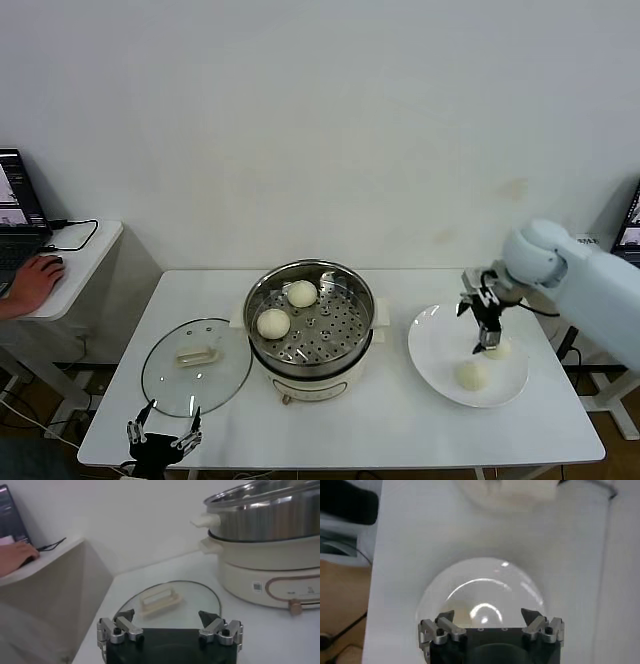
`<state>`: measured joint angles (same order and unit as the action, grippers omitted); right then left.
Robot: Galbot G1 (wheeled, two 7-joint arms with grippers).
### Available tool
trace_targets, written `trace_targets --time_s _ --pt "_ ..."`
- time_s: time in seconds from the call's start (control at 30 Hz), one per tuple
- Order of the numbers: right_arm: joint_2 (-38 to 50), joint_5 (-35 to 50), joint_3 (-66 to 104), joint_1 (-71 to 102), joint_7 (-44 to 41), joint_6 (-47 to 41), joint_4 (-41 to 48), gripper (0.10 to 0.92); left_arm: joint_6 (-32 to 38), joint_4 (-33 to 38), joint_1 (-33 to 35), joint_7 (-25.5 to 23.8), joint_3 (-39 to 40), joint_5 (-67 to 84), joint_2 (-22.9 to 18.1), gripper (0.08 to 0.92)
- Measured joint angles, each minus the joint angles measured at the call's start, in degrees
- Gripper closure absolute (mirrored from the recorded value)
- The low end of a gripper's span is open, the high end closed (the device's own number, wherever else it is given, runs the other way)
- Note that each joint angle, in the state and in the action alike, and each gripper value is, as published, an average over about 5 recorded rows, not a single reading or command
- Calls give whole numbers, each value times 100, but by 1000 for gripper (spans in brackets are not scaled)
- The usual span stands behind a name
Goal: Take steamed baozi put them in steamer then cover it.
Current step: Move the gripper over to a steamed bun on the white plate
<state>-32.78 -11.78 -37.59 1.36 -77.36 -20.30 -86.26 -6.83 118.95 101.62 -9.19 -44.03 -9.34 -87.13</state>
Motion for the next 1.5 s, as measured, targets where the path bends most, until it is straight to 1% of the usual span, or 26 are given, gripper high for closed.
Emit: trace_targets --time_s 0.23,0.57,0.87,1.5 --pt "-11 -254 245 534 87 46 113 202 5 -37 38 6 39 -53 -43 177" --pt "-155 -398 486 1049 419 -6 344 202 8 -115 -11 7 36 -79 -12 177" --pt "-276 -518 589 1280 688 -58 523 202 11 -193 -40 15 52 -106 -17 177" --pt "-330 -688 670 1509 833 -59 651 202 16 -303 -99 17 29 -107 -6 177"
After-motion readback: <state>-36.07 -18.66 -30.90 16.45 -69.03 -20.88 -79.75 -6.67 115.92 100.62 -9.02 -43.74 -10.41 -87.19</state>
